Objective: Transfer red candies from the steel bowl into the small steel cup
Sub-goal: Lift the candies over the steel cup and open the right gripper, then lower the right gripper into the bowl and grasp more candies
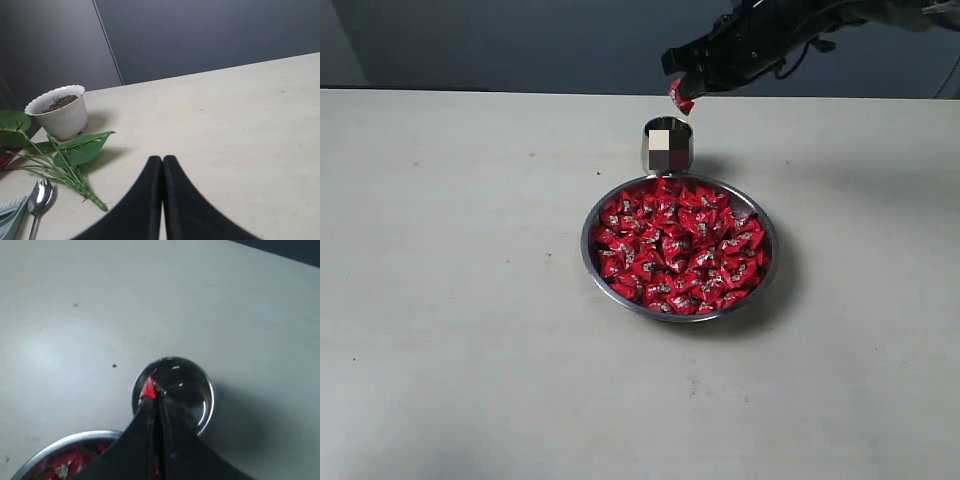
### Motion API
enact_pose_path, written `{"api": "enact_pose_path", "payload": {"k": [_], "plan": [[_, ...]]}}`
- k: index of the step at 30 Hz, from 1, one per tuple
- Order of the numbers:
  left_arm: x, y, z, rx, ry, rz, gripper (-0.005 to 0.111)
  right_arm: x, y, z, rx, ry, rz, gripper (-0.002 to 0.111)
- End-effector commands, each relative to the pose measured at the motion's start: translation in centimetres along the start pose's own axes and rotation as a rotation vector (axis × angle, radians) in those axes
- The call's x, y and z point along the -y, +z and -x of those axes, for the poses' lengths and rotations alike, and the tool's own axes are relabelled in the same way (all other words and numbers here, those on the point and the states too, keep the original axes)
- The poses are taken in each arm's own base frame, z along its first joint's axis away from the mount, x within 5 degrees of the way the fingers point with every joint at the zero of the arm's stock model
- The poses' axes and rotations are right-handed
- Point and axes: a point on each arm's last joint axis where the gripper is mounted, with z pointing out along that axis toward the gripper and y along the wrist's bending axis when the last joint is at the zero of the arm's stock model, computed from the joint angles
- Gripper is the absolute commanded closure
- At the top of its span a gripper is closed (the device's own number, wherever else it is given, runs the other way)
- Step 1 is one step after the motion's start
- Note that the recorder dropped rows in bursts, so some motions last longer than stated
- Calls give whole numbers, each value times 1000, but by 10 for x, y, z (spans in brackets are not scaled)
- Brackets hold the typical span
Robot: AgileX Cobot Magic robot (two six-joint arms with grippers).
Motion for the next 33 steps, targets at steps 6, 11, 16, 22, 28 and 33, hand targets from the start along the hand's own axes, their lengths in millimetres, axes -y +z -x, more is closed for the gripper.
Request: {"api": "enact_pose_path", "payload": {"k": [6, 11, 16, 22, 28, 33], "plan": [[0, 0, 1, 14, 1, -1, 106, 23, 50, 3, -11, 10, 11, 95], [0, 0, 1, 14, 1, -1, 106, 17, 41, 3, -47, 1, 43, 69], [0, 0, 1, 14, 1, -1, 106, -3, 7, 7, -151, -43, 122, 70], [0, 0, 1, 14, 1, -1, 106, -9, -4, -1, -248, -5, 141, 70], [0, 0, 1, 14, 1, -1, 106, -8, -16, -18, -342, 9, 80, 70], [0, 0, 1, 14, 1, -1, 106, -10, -23, -45, -386, 32, 45, 70]]}}
